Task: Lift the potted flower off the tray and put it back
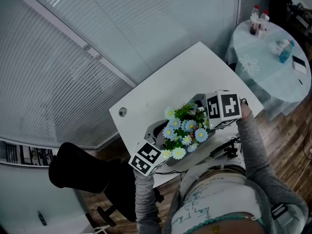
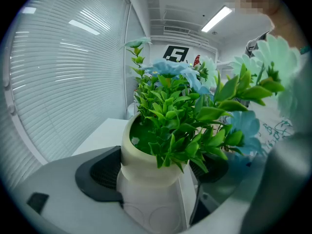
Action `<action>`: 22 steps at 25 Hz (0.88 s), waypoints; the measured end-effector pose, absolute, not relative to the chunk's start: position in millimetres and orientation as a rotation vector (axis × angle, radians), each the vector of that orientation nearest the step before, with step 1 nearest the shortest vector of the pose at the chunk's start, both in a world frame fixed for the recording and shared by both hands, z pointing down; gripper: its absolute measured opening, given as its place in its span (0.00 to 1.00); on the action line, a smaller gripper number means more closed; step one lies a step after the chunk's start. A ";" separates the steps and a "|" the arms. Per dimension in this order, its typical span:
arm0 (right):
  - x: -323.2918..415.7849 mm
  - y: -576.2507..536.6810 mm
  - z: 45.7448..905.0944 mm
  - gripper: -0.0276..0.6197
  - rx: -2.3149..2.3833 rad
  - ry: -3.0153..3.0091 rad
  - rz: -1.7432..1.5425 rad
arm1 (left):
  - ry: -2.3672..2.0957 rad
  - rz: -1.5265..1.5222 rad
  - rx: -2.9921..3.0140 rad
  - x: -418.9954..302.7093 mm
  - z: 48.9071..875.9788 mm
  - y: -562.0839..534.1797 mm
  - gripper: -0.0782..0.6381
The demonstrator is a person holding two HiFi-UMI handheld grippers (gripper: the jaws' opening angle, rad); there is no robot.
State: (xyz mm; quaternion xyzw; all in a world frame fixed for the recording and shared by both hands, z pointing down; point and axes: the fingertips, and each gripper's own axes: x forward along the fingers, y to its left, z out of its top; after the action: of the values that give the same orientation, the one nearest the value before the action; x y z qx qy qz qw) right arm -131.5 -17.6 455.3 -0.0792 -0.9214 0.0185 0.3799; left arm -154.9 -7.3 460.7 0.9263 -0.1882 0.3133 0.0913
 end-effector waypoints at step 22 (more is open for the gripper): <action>-129.9 -21.9 491.5 0.63 -0.230 -2.330 0.072 | -0.554 0.955 2.710 -153.9 497.5 -10.7 0.72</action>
State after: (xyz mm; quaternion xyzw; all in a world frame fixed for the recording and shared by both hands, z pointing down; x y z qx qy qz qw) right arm -129.9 -21.9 491.5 -0.0905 -0.9162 0.0284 0.3892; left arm -153.9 -10.7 497.5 0.9208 -0.1882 0.3243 0.1073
